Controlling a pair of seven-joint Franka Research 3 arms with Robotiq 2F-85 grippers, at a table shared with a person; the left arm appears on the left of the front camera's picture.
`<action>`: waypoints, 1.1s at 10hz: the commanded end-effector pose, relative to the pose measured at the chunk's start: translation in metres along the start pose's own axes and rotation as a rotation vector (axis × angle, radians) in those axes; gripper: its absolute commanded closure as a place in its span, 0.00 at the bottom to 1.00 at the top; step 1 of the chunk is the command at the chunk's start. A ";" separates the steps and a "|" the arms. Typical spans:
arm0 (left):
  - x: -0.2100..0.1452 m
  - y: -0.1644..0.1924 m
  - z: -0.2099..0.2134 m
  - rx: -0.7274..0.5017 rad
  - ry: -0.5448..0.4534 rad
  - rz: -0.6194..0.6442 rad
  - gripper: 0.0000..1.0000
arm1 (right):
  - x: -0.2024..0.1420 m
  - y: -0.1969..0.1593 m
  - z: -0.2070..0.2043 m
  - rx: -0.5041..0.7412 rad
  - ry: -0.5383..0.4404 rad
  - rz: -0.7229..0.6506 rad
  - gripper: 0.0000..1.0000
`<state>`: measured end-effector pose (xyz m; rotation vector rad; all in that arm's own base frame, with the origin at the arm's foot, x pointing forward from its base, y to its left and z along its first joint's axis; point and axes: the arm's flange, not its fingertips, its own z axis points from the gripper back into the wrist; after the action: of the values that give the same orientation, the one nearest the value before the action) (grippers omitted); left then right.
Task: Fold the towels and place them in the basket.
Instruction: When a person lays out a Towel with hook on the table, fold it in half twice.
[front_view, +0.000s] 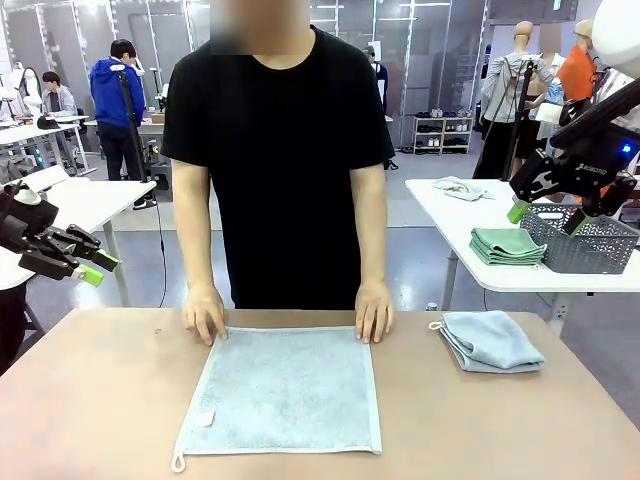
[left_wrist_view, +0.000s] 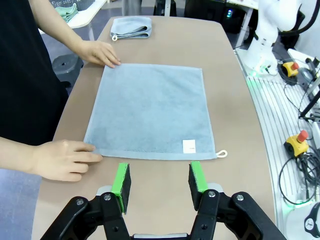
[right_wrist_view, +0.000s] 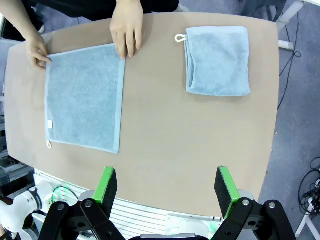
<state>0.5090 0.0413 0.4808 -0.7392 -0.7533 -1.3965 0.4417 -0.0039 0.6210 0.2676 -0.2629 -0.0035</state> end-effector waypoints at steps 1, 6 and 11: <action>0.001 -0.002 0.001 0.000 -0.004 -0.005 0.39 | 0.002 0.001 0.000 -0.001 -0.008 -0.023 0.02; 0.004 0.003 -0.002 0.044 0.042 0.127 0.39 | 0.000 0.000 0.000 0.000 0.000 0.000 0.02; 0.154 -0.016 -0.051 0.009 0.355 -0.028 0.39 | 0.016 0.115 0.003 -0.116 -0.036 0.469 0.02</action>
<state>0.4966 -0.0710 0.5707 -0.5301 -0.5647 -1.4757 0.4437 0.0968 0.6536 0.1181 -0.3198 0.3271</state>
